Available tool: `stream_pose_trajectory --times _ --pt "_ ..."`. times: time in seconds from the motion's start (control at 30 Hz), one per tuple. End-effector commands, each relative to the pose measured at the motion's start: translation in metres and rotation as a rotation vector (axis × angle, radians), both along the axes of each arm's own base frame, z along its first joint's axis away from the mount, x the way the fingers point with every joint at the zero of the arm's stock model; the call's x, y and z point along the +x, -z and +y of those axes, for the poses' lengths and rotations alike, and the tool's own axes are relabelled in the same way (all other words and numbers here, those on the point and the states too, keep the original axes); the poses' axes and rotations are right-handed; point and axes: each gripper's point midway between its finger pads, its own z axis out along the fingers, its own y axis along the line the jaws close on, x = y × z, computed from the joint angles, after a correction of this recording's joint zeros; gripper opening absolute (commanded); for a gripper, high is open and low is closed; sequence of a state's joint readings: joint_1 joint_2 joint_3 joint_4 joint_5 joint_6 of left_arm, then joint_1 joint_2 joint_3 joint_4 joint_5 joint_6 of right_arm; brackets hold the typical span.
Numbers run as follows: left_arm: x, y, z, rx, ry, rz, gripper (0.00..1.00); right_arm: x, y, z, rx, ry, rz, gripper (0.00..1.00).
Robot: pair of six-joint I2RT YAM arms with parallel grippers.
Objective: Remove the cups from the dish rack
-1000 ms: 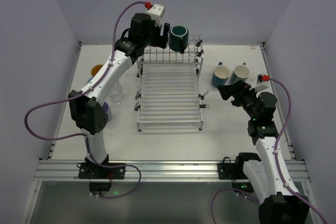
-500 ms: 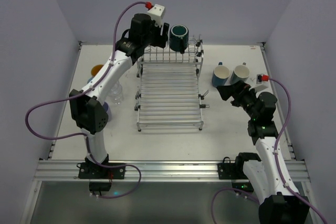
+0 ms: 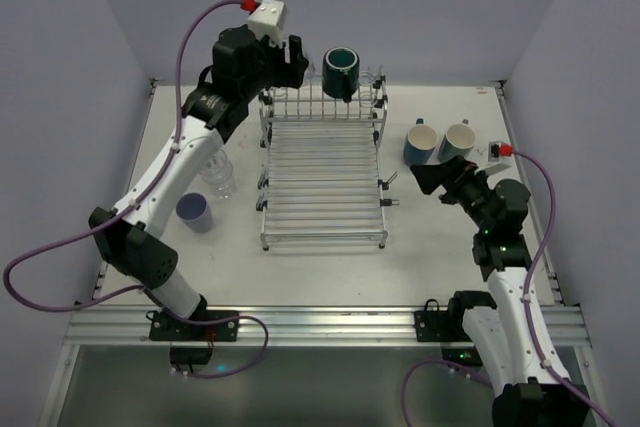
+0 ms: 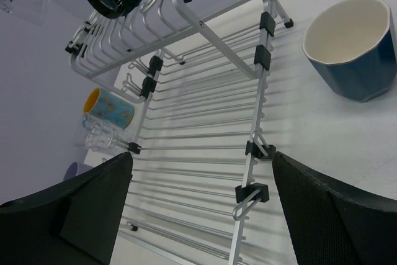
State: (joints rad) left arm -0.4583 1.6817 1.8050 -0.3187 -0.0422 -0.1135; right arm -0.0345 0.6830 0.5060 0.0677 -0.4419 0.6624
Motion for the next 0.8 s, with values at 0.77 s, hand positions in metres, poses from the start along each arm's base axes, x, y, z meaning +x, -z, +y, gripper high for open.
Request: stream_pose_trajectory --times 0.77 --pt "-0.262 -0.051 -0.068 -0.754 0.771 0.022 0.27 -0.105 -0.171 0.162 0.338 -0.659 -0.454 0.94"
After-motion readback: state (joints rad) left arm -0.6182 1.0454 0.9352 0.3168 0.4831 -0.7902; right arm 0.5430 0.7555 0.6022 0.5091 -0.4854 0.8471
